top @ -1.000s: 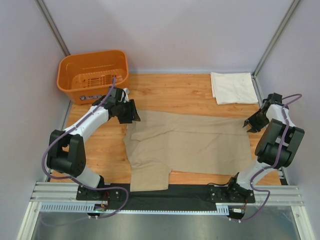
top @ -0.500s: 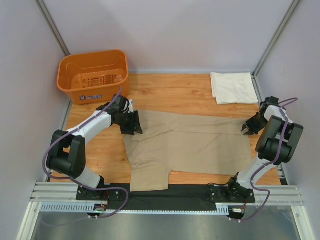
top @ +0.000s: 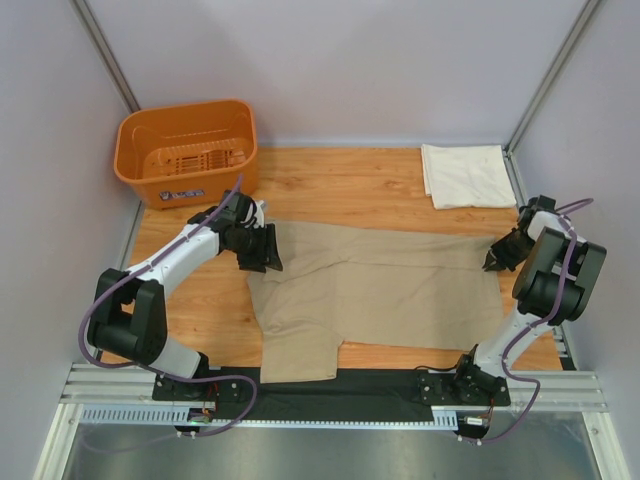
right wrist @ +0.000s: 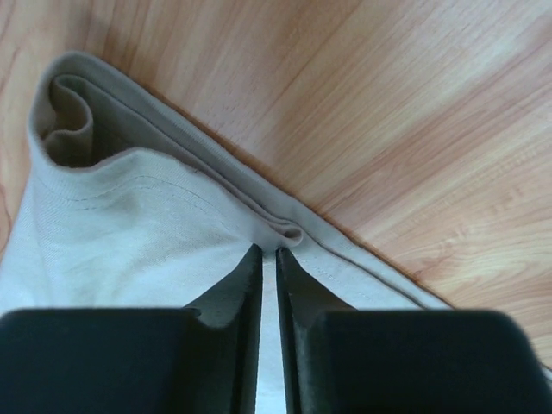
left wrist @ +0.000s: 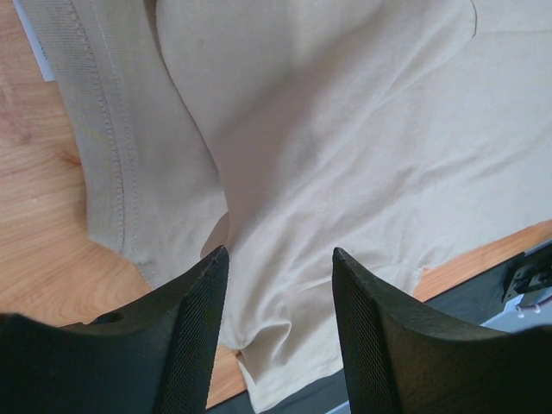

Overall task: Fold and stack the t-shirts
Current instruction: Fold the tshirt

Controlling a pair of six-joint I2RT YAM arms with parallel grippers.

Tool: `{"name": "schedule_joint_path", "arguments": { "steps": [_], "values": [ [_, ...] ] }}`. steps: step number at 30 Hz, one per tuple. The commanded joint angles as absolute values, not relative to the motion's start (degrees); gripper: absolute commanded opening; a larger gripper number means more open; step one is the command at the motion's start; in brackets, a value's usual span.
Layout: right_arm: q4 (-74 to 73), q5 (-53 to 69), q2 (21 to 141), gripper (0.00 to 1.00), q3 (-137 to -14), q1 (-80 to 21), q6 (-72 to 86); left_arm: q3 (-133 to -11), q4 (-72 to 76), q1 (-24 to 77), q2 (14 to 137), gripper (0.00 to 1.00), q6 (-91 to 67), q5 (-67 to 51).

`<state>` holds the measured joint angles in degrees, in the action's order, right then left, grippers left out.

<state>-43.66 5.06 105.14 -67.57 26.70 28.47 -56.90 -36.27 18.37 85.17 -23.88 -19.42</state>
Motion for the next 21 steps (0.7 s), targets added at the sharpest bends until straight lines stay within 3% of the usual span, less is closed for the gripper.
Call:
{"name": "schedule_joint_path", "arguments": {
  "steps": [1, 7, 21],
  "values": [
    [-44.4, 3.4, 105.3, 0.10, -69.7, 27.0, 28.5, -57.5, -36.7, 18.4, 84.2, 0.58, -23.1, -20.1],
    [-48.3, 2.6, 103.5, 0.01, -71.3, 27.0, 29.0, -58.9, -36.7, 18.5, 85.5, 0.57, -23.1, -20.3],
    [-52.7, 0.4, 100.9, 0.00, -71.4, 27.0, 30.3, -59.4, -37.4, 18.3, 84.6, 0.56, -22.9, -20.3]
  ]
}}
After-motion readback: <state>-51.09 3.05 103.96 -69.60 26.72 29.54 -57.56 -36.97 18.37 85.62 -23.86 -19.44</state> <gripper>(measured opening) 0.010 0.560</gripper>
